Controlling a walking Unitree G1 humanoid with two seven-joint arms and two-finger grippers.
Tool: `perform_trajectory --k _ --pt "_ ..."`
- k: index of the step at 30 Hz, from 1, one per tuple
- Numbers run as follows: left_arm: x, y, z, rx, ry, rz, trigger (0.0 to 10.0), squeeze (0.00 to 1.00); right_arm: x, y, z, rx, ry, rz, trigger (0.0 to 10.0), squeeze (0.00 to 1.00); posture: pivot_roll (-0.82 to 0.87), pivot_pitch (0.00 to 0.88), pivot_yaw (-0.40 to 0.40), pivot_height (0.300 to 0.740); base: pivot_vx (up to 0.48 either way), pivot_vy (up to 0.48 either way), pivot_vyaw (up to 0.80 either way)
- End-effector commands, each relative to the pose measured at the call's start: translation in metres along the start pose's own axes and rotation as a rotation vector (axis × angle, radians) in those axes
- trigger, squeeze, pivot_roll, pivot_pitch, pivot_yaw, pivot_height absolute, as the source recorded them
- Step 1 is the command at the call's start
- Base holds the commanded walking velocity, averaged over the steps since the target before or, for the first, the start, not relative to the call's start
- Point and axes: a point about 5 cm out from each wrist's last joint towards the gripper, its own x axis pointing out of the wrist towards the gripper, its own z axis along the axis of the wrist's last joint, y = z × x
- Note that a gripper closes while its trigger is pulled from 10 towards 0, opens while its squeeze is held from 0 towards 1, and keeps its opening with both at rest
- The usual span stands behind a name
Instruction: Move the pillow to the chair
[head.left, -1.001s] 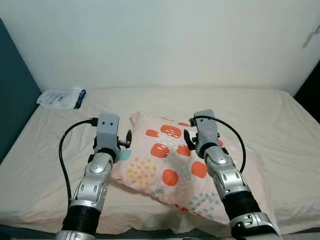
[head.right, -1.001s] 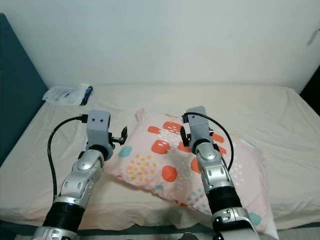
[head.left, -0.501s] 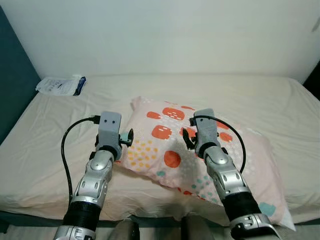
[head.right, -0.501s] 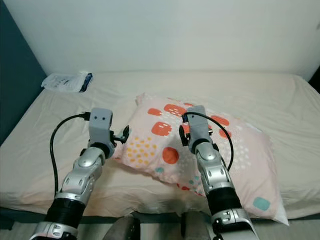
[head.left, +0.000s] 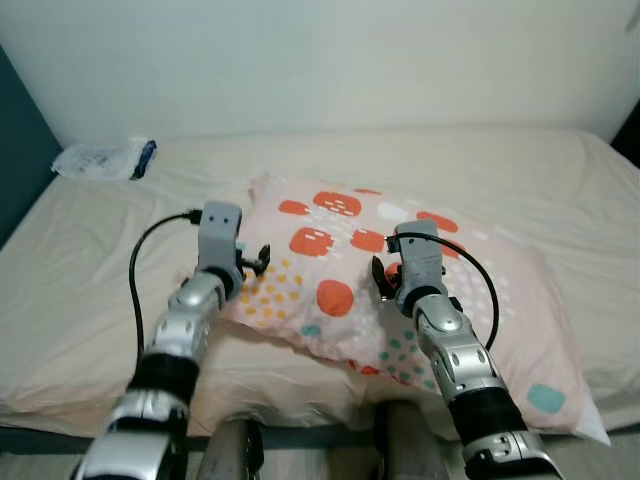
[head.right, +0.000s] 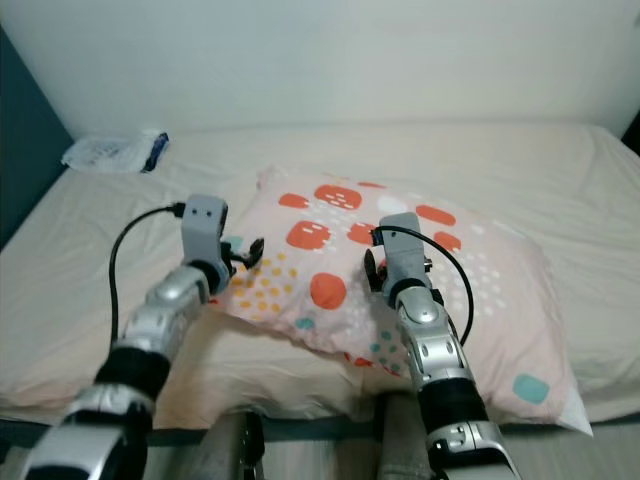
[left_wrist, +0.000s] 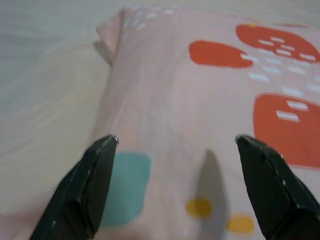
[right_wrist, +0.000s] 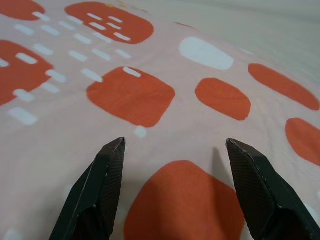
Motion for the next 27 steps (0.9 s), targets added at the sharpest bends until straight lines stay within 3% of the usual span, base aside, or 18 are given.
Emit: perform_trajectory --k 1,5,10,11,18,21,27 --pt "0.0 0.016 -0.009 -0.083 0.068 0.008 10.0 0.0 -0.002 -0.001 0.003 0.029 -0.01 -0.004 10.0 0.0 -0.01 0.101 0.037 0.568 0.0 0.0 0.0" --pt "0.001 0.021 -0.006 -0.132 0.069 0.001 10.0 0.0 -0.003 -0.003 0.003 0.026 -0.006 -0.014 10.0 0.0 -0.01 0.101 0.037 0.558 0.0 0.0 0.0" --pt "0.002 0.043 0.013 -0.202 0.054 0.008 10.0 0.0 -0.008 -0.004 0.004 0.072 -0.027 0.002 10.0 0.0 -0.02 0.14 0.037 0.548 0.0 0.0 0.0" --pt "0.002 0.046 0.02 -0.257 0.042 0.004 10.0 1.0 -0.01 -0.005 0.005 0.075 -0.034 -0.012 10.0 0.0 -0.03 0.148 0.034 0.539 0.0 0.0 0.0" --pt "0.004 0.047 0.029 -0.328 0.016 -0.011 10.0 1.0 -0.012 -0.008 0.005 0.084 -0.035 -0.023 10.0 0.0 -0.03 0.165 0.035 0.534 0.0 0.0 0.0" --pt "0.005 0.045 0.03 -0.322 0.021 -0.019 10.0 1.0 -0.013 -0.008 0.005 0.085 -0.032 -0.023 10.0 0.0 -0.03 0.17 0.036 0.534 0.0 0.0 0.0" --pt "0.005 0.041 0.017 -0.185 0.135 -0.006 10.0 1.0 -0.015 -0.007 0.004 0.092 -0.027 -0.013 10.0 0.0 -0.03 0.182 0.036 0.534 0.0 0.0 0.0"
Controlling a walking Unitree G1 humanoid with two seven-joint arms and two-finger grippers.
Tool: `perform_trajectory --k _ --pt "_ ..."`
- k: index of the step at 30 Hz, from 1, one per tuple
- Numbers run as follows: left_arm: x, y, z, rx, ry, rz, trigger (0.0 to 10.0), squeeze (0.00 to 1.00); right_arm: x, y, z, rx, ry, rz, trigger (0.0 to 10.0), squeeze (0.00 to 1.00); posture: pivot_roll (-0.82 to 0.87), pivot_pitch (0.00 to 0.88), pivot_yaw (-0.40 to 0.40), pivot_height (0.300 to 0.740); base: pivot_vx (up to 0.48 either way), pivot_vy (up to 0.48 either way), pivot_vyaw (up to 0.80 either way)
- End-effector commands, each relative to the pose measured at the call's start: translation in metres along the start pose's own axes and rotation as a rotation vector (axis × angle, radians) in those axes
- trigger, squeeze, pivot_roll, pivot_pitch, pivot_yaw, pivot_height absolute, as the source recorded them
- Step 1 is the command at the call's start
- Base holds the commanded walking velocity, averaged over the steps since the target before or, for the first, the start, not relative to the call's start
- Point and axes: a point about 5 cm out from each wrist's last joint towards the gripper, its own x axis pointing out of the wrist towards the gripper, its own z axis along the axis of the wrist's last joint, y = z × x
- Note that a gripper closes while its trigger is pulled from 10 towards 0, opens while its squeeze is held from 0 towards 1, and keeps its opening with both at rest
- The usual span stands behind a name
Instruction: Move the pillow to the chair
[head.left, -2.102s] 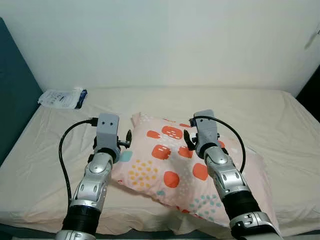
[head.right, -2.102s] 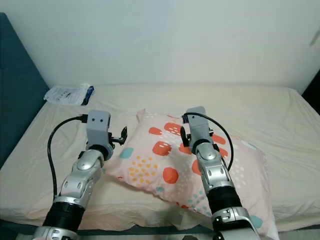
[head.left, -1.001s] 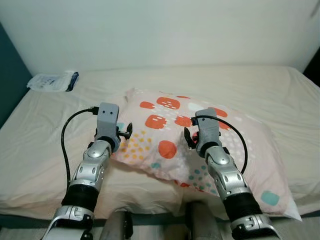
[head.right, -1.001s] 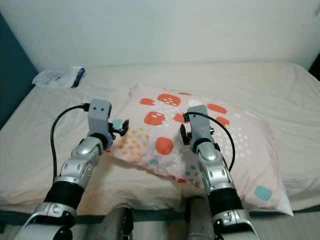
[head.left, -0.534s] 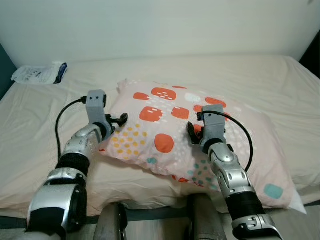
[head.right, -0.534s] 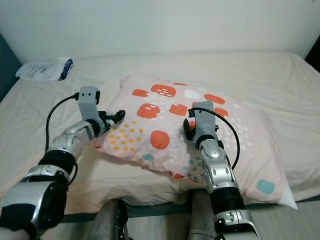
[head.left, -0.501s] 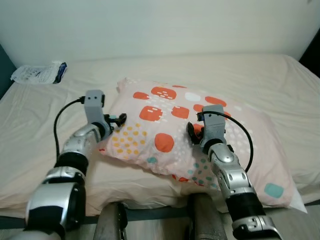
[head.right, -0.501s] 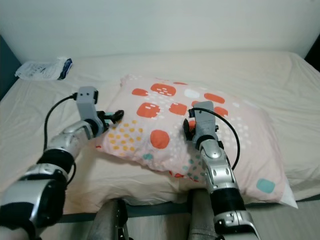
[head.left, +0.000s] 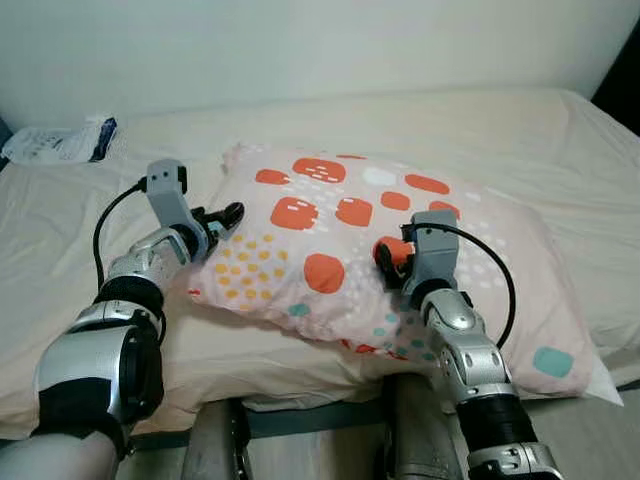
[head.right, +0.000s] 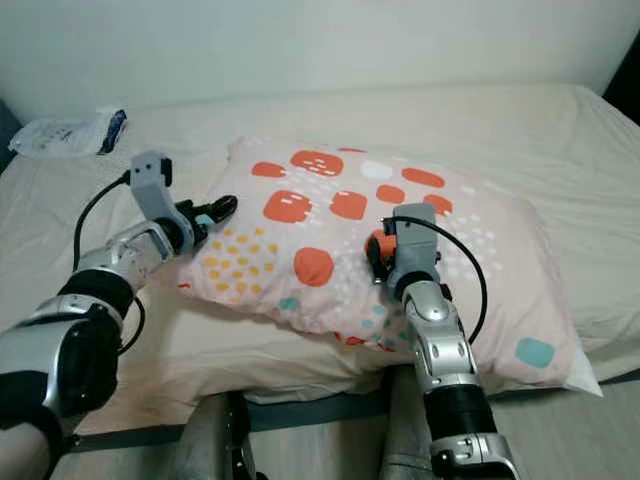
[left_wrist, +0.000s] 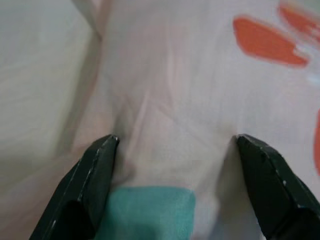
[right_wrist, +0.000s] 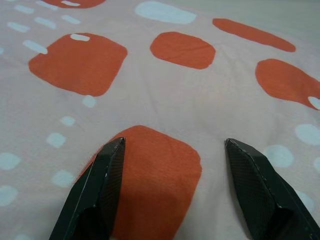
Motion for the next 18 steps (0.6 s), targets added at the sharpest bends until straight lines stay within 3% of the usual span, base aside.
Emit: perform_trajectory --k 1,2,3,4,6,11,14,15,18 --pt "-0.002 0.008 -0.011 0.099 0.079 0.058 10.0 1.0 -0.003 0.002 -0.008 0.024 0.036 0.009 10.0 0.0 -0.03 0.184 0.035 0.534 0.0 0.0 0.0" --pt "-0.002 0.008 -0.011 0.099 0.079 0.058 10.0 1.0 -0.003 0.002 -0.008 0.024 0.036 0.009 10.0 0.0 -0.03 0.184 0.035 0.534 0.0 0.0 0.0" --pt "-0.002 0.01 -0.014 0.16 0.097 0.098 10.0 0.44 -0.004 0.003 -0.008 0.025 0.034 0.016 10.0 0.0 -0.04 0.185 0.036 0.534 0.0 0.0 0.0" --pt "-0.001 0.01 -0.013 0.201 0.094 0.118 10.0 0.0 -0.005 0.004 -0.007 0.025 0.033 0.024 10.0 0.0 -0.04 0.186 0.036 0.534 0.0 0.0 0.0" --pt "-0.001 0.009 -0.011 0.251 0.084 0.144 10.0 0.0 -0.006 0.005 -0.007 0.025 0.032 0.031 10.0 0.0 -0.04 0.188 0.038 0.534 0.0 0.0 0.0" --pt "-0.002 0.014 -0.011 0.269 0.092 0.193 10.0 0.0 -0.007 0.005 -0.007 0.028 0.032 0.033 10.0 0.0 -0.04 0.188 0.042 0.534 0.0 0.0 0.0" --pt "-0.004 0.018 -0.017 0.277 0.141 0.219 10.0 0.0 -0.008 0.005 -0.007 0.032 0.033 0.034 10.0 0.0 -0.04 0.188 0.045 0.534 0.0 0.0 0.0" --pt "-0.006 0.019 -0.03 0.282 0.231 0.187 10.0 0.0 -0.008 0.006 -0.007 0.034 0.034 0.036 10.0 0.0 -0.03 0.187 0.045 0.534 0.0 0.0 0.0" --pt "-0.007 0.018 -0.039 0.279 0.288 0.155 10.0 0.0 -0.009 0.006 -0.008 0.035 0.036 0.038 10.0 0.0 -0.03 0.185 0.046 0.534 0.0 0.0 0.0"
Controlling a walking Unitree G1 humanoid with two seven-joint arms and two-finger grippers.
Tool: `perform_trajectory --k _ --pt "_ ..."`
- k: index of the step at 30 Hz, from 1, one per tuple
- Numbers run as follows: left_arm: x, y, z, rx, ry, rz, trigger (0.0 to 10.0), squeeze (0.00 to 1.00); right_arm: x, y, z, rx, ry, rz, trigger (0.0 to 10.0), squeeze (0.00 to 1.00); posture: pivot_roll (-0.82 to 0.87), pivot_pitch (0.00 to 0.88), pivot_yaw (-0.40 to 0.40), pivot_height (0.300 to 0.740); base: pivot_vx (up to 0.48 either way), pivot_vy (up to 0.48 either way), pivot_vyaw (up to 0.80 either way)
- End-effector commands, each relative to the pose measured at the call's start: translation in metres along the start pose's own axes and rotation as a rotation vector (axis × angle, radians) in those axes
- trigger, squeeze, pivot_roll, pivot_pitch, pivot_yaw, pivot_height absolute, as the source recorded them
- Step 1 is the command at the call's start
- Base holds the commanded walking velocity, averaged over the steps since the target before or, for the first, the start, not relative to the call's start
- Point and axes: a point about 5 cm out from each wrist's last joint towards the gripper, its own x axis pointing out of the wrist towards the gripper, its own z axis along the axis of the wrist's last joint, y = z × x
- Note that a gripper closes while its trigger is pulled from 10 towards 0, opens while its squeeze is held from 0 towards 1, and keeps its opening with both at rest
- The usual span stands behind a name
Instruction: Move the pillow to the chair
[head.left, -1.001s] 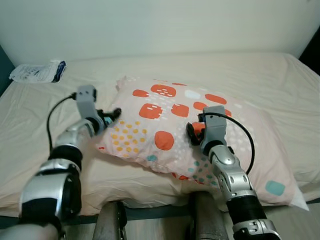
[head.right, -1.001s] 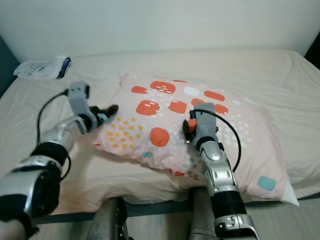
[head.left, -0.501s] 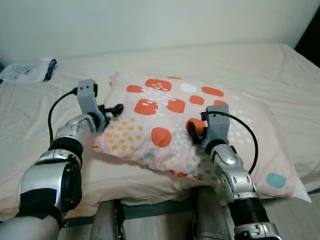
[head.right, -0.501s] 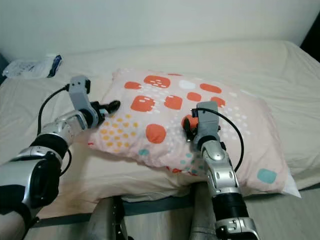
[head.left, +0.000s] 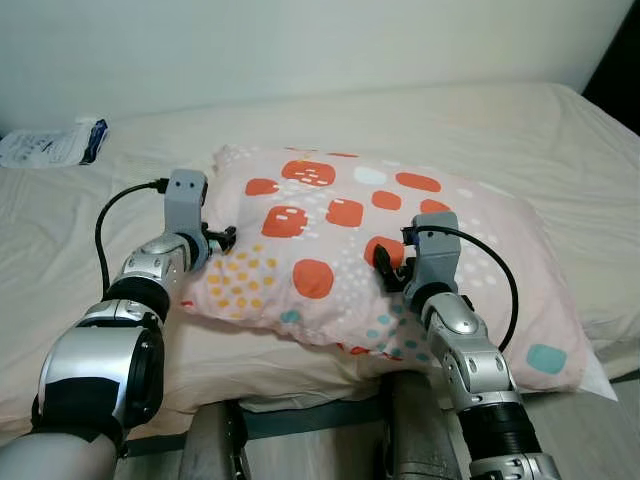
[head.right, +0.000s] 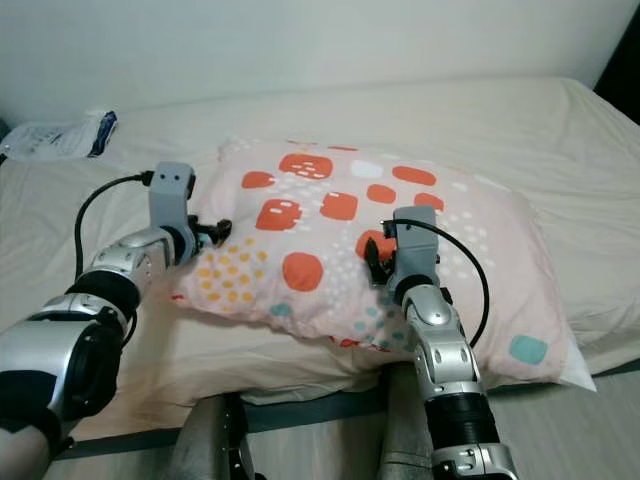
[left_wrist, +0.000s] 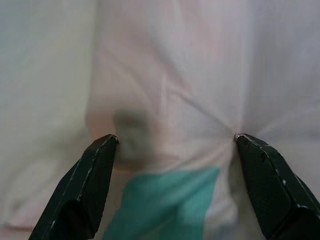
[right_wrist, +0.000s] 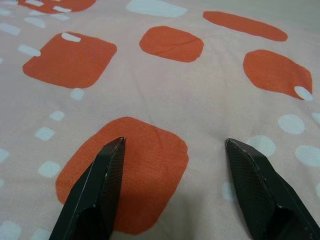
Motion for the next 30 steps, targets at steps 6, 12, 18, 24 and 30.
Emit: perform_trajectory --k 6,12,18,24,30 --pt "-0.001 -0.006 -0.045 -0.155 0.219 -0.105 10.0 0.0 -0.003 0.005 -0.009 0.017 0.038 0.017 10.0 0.0 -0.03 0.185 0.046 0.534 0.0 0.0 0.0" --pt "-0.002 -0.021 -0.06 -0.232 0.29 -0.211 10.0 0.0 -0.003 0.005 -0.009 0.019 0.04 0.018 10.0 0.0 -0.03 0.184 0.046 0.534 0.0 0.0 0.0" --pt "0.0 -0.03 -0.061 -0.222 0.276 -0.267 5.4 0.0 -0.003 0.005 -0.009 0.019 0.041 0.017 10.0 0.0 -0.03 0.182 0.047 0.534 0.0 0.0 0.0" --pt "0.002 -0.041 -0.055 -0.133 0.239 -0.311 0.0 0.0 -0.002 0.005 -0.008 0.019 0.036 0.016 10.0 0.0 -0.03 0.176 0.048 0.534 0.0 0.0 0.0" --pt "0.005 -0.046 -0.052 -0.076 0.198 -0.304 0.0 0.0 0.0 0.002 -0.004 0.008 0.026 -0.015 10.0 0.0 -0.03 0.172 0.047 0.534 0.0 0.0 0.0"
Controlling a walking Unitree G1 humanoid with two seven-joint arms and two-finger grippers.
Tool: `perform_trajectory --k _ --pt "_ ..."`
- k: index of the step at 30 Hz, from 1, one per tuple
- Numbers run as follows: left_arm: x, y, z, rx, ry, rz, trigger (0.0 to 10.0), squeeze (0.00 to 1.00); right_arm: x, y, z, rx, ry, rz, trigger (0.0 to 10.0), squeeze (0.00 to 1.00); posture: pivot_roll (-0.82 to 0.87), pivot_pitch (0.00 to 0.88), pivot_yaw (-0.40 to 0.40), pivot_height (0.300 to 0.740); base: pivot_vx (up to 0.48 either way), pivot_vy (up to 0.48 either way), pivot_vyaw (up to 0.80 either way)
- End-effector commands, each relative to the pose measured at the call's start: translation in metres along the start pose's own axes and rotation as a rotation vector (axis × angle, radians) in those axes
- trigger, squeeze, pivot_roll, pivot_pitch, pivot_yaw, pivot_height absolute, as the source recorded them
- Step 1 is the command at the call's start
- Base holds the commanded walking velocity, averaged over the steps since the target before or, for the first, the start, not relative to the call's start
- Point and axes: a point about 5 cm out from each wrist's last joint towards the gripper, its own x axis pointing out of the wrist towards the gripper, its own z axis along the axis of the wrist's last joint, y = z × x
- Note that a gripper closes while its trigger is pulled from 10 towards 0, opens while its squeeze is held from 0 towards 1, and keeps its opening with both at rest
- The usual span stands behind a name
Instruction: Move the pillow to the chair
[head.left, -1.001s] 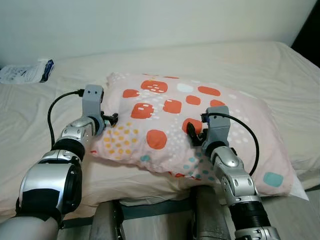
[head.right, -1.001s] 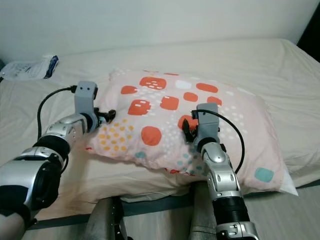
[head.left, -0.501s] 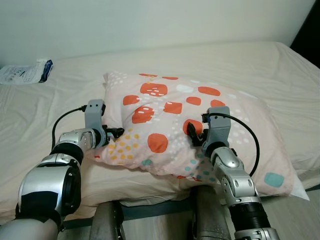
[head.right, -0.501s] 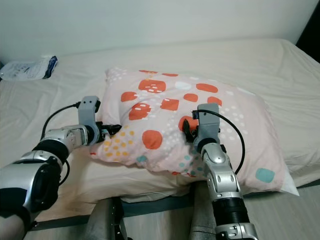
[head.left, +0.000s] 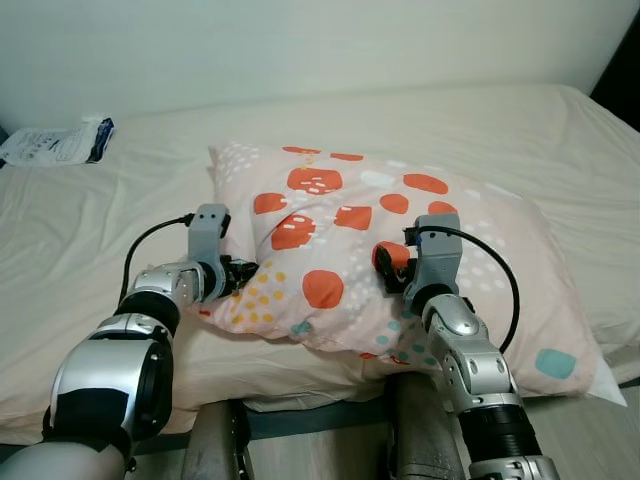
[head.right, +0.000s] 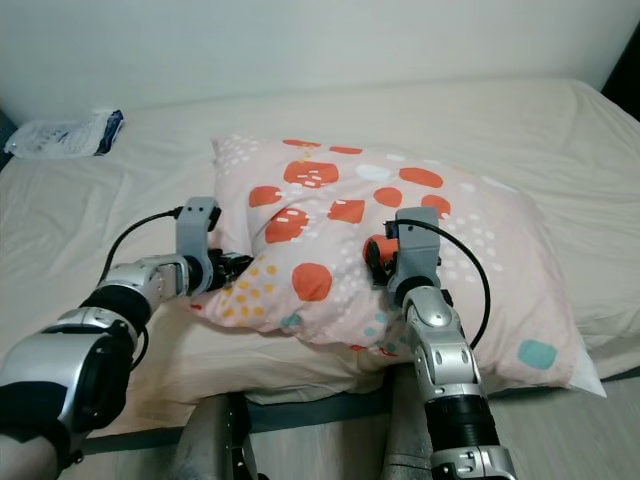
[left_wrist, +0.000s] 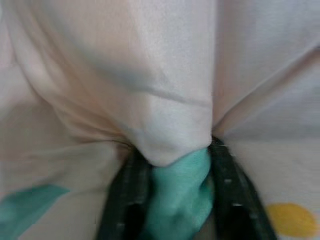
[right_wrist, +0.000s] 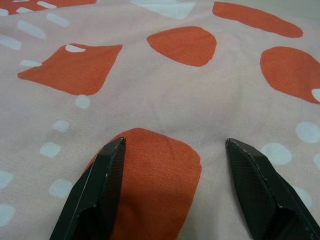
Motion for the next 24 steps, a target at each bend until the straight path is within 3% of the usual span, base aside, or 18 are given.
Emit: perform_trajectory --k 1,8,12,14,15,16,17,21,22,24 --pt "0.007 -0.008 -0.023 -0.005 0.07 -0.019 0.0 0.0 0.001 0.0 -0.002 -0.005 0.016 -0.02 10.0 0.0 -0.03 0.171 0.047 0.534 0.0 0.0 0.0" --pt "0.005 -0.002 -0.02 -0.04 0.024 0.019 0.0 0.0 0.004 -0.018 -0.001 0.023 0.03 -0.133 10.0 0.0 -0.03 0.165 0.047 0.534 0.0 0.0 0.0" --pt "0.005 -0.002 -0.02 -0.04 0.024 0.019 0.0 0.0 0.004 -0.018 -0.001 0.023 0.03 -0.133 10.0 0.0 -0.03 0.165 0.047 0.534 0.0 0.0 0.0" --pt "0.003 0.002 -0.017 -0.057 0.009 0.03 0.0 0.0 0.005 -0.027 0.001 0.058 0.025 -0.193 10.0 0.0 -0.02 0.163 0.047 0.534 0.0 0.0 0.0" --pt "-0.005 0.016 -0.008 -0.09 -0.039 0.074 0.0 0.0 0.006 -0.046 0.004 0.1 0.025 -0.285 10.0 0.0 -0.02 0.154 0.045 0.534 0.0 0.0 0.0" --pt "-0.005 0.016 -0.008 -0.09 -0.039 0.074 0.0 0.0 0.006 -0.046 0.004 0.1 0.025 -0.285 10.0 0.0 -0.02 0.154 0.045 0.534 0.0 0.0 0.0" --pt "-0.011 0.026 -0.002 -0.112 -0.073 0.106 0.0 0.0 0.006 -0.06 0.007 0.13 0.023 -0.346 10.0 0.0 -0.02 0.153 0.045 0.534 0.0 0.0 0.0" --pt "-0.011 0.026 -0.002 -0.112 -0.073 0.106 0.0 0.0 0.006 -0.06 0.007 0.13 0.023 -0.346 10.0 0.0 -0.02 0.153 0.045 0.534 0.0 0.0 0.0" --pt "-0.019 0.038 0.006 -0.133 -0.109 0.135 0.0 0.0 0.006 -0.07 0.009 0.148 0.019 -0.386 10.0 0.0 -0.02 0.149 0.045 0.534 0.0 0.0 0.0" --pt "-0.019 0.038 0.006 -0.133 -0.109 0.135 0.0 0.0 0.006 -0.07 0.009 0.148 0.019 -0.386 10.0 0.0 -0.02 0.149 0.045 0.534 0.0 0.0 0.0"
